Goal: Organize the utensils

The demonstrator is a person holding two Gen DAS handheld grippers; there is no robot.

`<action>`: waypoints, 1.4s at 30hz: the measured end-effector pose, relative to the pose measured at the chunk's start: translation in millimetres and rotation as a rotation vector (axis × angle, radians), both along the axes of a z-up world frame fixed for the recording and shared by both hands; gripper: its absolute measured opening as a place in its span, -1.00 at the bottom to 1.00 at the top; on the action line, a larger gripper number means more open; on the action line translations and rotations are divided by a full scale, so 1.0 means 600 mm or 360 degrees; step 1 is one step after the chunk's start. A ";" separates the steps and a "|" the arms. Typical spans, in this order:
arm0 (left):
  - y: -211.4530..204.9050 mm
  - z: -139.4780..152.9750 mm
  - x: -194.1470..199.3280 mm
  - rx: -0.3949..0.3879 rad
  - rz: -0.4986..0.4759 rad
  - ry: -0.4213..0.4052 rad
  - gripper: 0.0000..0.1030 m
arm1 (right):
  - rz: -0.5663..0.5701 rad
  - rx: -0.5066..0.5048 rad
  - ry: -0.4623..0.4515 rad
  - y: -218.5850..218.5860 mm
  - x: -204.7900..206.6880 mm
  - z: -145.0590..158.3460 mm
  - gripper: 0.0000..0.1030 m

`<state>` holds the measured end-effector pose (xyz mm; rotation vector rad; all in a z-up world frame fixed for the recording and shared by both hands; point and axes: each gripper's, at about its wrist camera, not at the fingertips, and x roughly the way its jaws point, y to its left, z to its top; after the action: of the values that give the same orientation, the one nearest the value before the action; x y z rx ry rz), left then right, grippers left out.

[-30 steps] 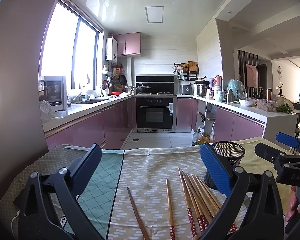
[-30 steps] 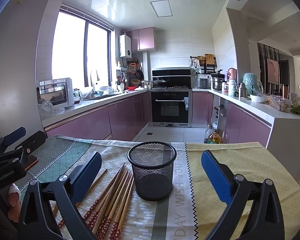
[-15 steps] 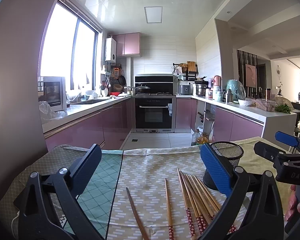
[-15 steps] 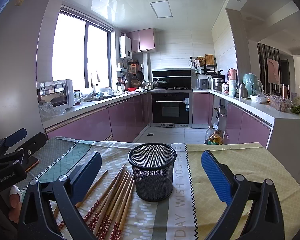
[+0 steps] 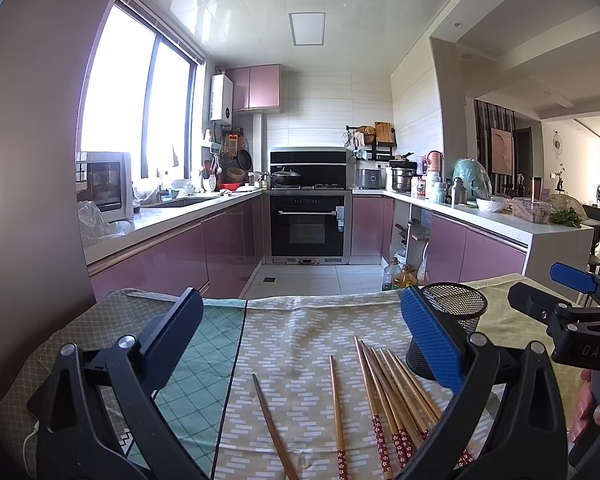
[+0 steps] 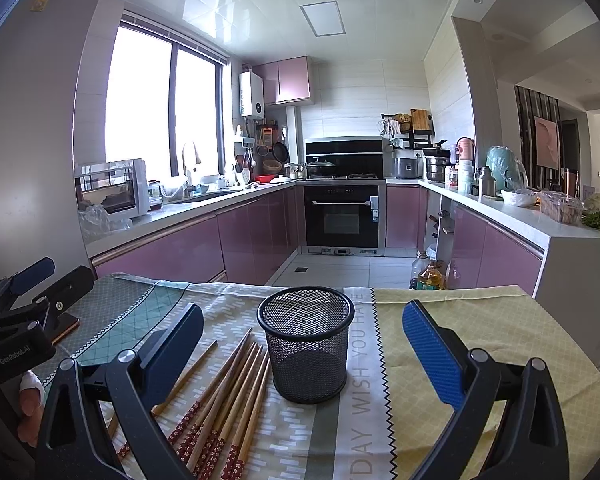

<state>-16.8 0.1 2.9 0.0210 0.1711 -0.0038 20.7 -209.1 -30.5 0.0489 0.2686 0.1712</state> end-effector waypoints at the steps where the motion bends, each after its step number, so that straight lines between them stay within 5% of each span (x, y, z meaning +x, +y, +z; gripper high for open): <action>1: 0.000 0.000 0.000 0.0001 0.0002 -0.0002 0.89 | 0.0001 0.0003 0.0001 0.000 0.000 0.000 0.87; 42: 0.000 -0.006 0.005 -0.0003 -0.0007 0.0038 0.89 | 0.0004 0.0025 0.0033 -0.007 0.002 -0.007 0.87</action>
<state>-14.1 0.3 -0.5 0.0195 0.1946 -0.0085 22.1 -213.1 -34.7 0.0656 0.2879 0.1757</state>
